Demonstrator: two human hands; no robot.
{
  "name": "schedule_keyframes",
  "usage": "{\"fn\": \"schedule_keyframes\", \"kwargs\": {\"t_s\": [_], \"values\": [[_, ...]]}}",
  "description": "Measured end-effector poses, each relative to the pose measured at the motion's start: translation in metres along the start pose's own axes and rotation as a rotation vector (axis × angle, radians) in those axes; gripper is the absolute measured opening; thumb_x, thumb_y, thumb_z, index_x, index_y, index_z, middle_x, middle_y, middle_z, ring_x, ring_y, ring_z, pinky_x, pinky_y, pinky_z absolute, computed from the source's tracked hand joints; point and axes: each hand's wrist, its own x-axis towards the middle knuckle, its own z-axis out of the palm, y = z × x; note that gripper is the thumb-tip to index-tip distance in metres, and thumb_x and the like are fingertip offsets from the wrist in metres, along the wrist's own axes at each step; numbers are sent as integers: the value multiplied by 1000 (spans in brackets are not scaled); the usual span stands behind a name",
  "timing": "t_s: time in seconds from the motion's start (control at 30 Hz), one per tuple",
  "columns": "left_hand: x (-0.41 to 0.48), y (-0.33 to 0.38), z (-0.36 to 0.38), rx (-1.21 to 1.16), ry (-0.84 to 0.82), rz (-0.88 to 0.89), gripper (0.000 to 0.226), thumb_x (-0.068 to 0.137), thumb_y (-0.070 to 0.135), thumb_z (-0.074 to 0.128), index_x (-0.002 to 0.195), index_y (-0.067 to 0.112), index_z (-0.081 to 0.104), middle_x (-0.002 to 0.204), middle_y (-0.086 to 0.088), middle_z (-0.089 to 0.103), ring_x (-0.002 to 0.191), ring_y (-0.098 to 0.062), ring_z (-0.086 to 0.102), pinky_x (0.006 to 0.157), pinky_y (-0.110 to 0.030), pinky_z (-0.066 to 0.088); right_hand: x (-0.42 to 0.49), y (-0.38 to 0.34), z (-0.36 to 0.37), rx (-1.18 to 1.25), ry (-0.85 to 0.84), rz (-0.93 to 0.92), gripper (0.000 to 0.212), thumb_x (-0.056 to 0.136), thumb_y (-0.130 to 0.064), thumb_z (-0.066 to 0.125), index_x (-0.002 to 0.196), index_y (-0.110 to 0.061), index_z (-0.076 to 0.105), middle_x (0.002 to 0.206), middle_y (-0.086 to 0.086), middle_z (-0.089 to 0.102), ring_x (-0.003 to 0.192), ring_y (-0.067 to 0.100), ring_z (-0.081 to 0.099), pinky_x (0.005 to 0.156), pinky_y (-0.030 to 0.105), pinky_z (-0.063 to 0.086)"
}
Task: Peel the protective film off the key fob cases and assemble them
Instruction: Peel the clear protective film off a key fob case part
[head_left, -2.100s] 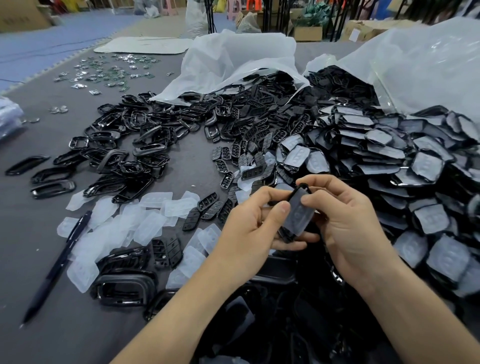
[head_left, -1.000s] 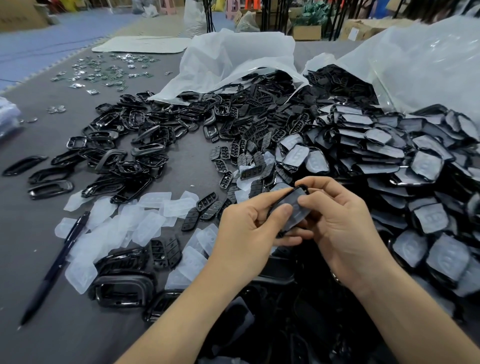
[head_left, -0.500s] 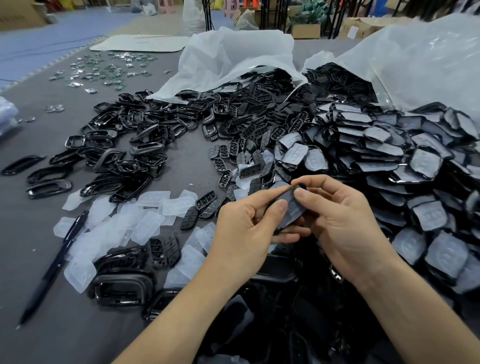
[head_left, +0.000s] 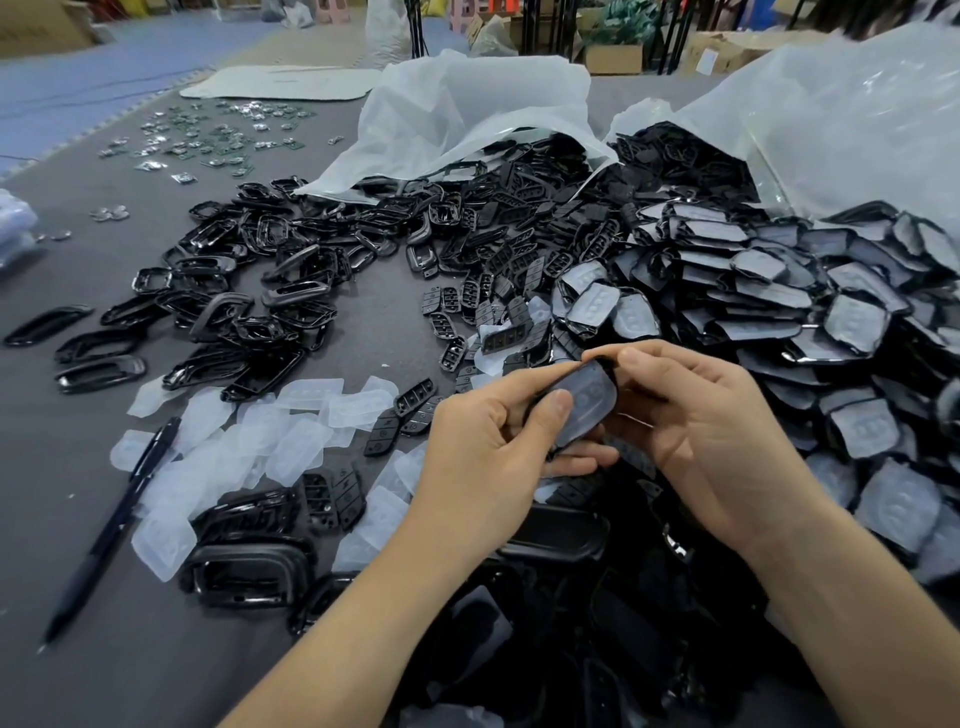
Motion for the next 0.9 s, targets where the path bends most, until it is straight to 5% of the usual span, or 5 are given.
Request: {"fn": "schedule_keyframes", "kwargs": {"t_s": [0.43,0.53,0.67,0.8,0.9], "values": [[-2,-10,-4,391,19,178,30,96,13,55,116,34,63,86,-3,75,66,-15,73,63,-33,61,1,2,0,-308,55,-71,22,85,9,60,79,-11,67,72,11,64,69,22,61,69,30,55],[1,-7,-7,746,10,436,40,89,33,63,129,28,58,98,10,70,76,4,66,73,-15,53,1,-1,-1,-219,68,-19,23,84,10,57,76,-10,66,70,11,62,66,22,59,65,30,53],[6,-7,-10,900,-148,644,45,83,12,73,126,13,61,134,1,57,125,-11,53,105,-25,42,2,-9,-7,-102,82,90,19,83,9,56,79,-8,64,67,8,65,56,14,61,53,22,51],[7,-7,-14,948,-189,715,34,86,3,54,118,5,66,125,-5,64,126,-21,53,107,-33,41,2,-11,-12,-142,71,129,23,83,8,56,81,-14,64,66,7,62,57,15,55,55,24,49],[6,-6,-13,858,-149,631,29,86,4,64,114,8,69,116,-1,68,116,-13,60,101,-27,47,2,-10,-11,-156,37,106,22,81,6,59,71,-12,68,65,5,63,56,12,53,53,19,49]]}}
